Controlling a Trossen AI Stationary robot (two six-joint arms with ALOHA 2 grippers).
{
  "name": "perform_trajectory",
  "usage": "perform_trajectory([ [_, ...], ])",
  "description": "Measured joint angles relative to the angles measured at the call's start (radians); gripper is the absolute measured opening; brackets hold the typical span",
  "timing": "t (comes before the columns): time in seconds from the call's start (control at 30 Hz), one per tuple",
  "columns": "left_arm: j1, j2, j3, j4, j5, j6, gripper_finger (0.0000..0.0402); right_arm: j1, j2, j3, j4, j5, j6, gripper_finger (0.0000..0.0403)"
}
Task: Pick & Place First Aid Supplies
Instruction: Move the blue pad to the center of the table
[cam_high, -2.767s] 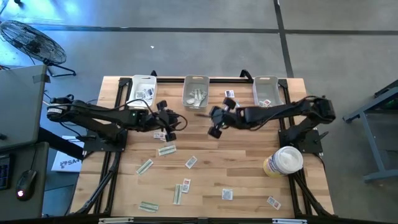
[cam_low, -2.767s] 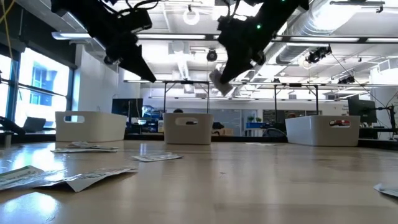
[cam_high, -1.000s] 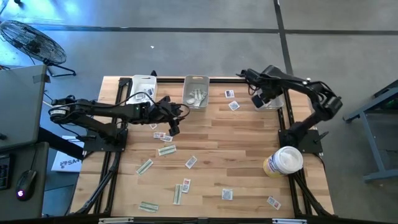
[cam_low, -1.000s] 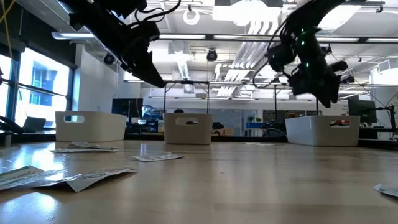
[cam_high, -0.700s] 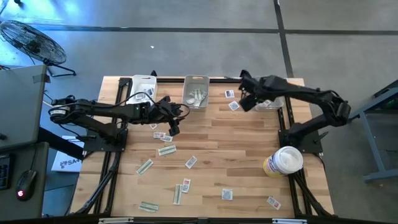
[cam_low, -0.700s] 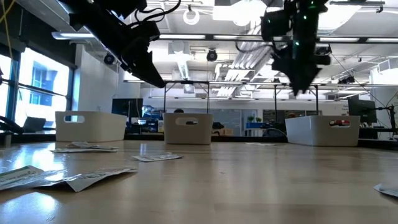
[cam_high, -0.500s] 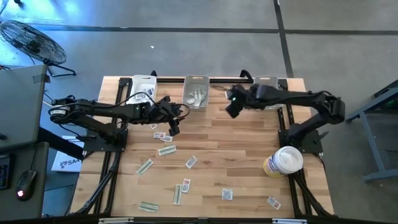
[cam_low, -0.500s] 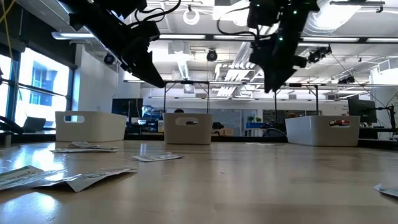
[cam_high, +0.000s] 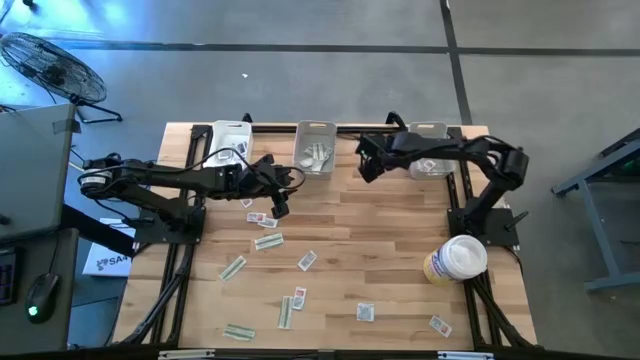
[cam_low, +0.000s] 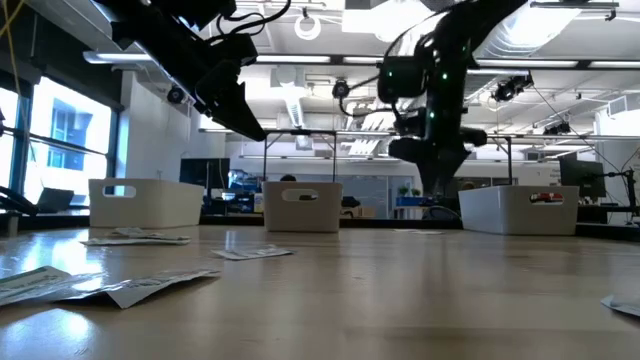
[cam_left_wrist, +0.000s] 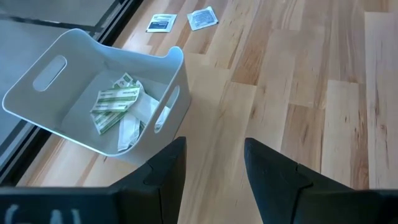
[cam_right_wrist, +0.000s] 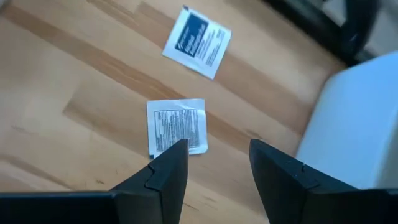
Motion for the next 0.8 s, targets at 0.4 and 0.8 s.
perform_trajectory([
  [0.4, 0.000, 0.000, 0.000, 0.000, 0.000, 0.000, 0.0159, -0.107, 0.105, 0.000, 0.041, -0.167, 0.071, 0.0165],
  [0.8, 0.000, 0.000, 0.000, 0.007, 0.000, 0.000, 0.0159, -0.101, 0.117, 0.000, 0.088, -0.161, -0.207, 0.0165],
])
